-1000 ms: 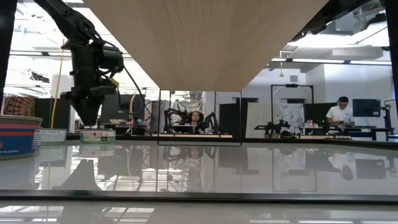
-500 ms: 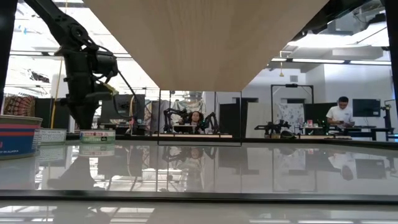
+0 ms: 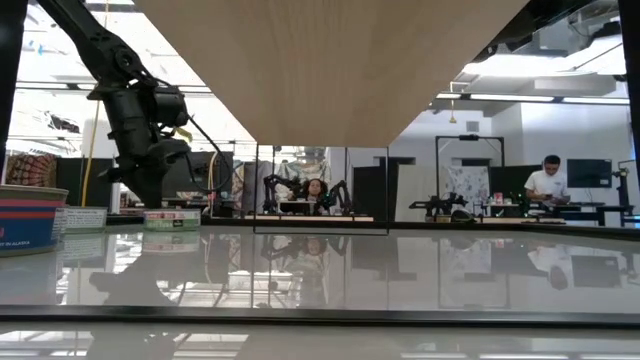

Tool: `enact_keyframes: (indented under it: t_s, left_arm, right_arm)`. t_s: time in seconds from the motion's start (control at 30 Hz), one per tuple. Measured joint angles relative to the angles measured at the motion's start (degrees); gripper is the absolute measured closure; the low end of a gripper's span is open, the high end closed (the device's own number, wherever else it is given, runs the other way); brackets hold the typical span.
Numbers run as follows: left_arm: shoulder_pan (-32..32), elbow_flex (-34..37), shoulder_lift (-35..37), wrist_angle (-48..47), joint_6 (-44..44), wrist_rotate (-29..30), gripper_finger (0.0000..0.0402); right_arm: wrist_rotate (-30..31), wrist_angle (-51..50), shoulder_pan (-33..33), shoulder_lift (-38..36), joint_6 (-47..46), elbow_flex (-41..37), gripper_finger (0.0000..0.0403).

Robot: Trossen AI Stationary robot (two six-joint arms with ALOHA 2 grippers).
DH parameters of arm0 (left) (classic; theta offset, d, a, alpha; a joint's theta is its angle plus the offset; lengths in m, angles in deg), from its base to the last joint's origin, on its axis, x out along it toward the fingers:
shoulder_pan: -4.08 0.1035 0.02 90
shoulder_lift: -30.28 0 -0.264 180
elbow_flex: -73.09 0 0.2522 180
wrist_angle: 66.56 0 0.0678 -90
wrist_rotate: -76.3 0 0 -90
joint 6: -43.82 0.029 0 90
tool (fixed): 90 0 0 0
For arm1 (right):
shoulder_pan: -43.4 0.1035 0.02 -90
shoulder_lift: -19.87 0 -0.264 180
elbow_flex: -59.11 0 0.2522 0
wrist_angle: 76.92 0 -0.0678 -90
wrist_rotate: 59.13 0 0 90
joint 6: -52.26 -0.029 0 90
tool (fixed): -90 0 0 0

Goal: Stack canned seafood by type on shelf
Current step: Stack the green tuna can on top of the stacked green tuna cans on the shelf

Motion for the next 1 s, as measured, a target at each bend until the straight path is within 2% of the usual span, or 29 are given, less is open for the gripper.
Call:
enact_keyframes:
  t_s: [0.07, 0.3, 0.5, 0.6, 0.73, 1.0]
  left_arm:
    - [0.0, 0.0, 0.0, -0.3, 0.6, 0.4, 0.0401]
    - [0.0, -0.2, 0.1, 0.1, 0.5, 9.5, 0.0401]
    - [0.5, -0.2, 0.1, -1.1, 0.7, 11.1, 0.0401]
    - [1.6, 0.0, 0.0, -2.7, 0.9, 10.0, 0.0401]
    - [2.9, 0.2, -1.0, -4.2, 1.4, 3.7, 0.0401]
    - [2.3, 0.0, -0.5, 0.1, 0.5, 4.1, 0.0401]
  right_arm:
    - [0.0, 0.0, 0.2, 0.0, 0.0, 0.0, 0.0113]
    - [0.0, 0.3, 0.2, 0.0, 0.0, 0.0, 0.0113]
    - [0.0, 0.3, 0.1, 0.0, 0.0, 0.0, 0.0113]
    - [0.0, 0.4, 0.1, 0.0, -0.1, 0.0, 0.0113]
    - [0.0, 0.9, 0.2, 0.0, -0.1, 0.0, 0.0113]
    - [0.0, 1.3, 0.9, 0.0, -0.1, 0.0, 0.0113]
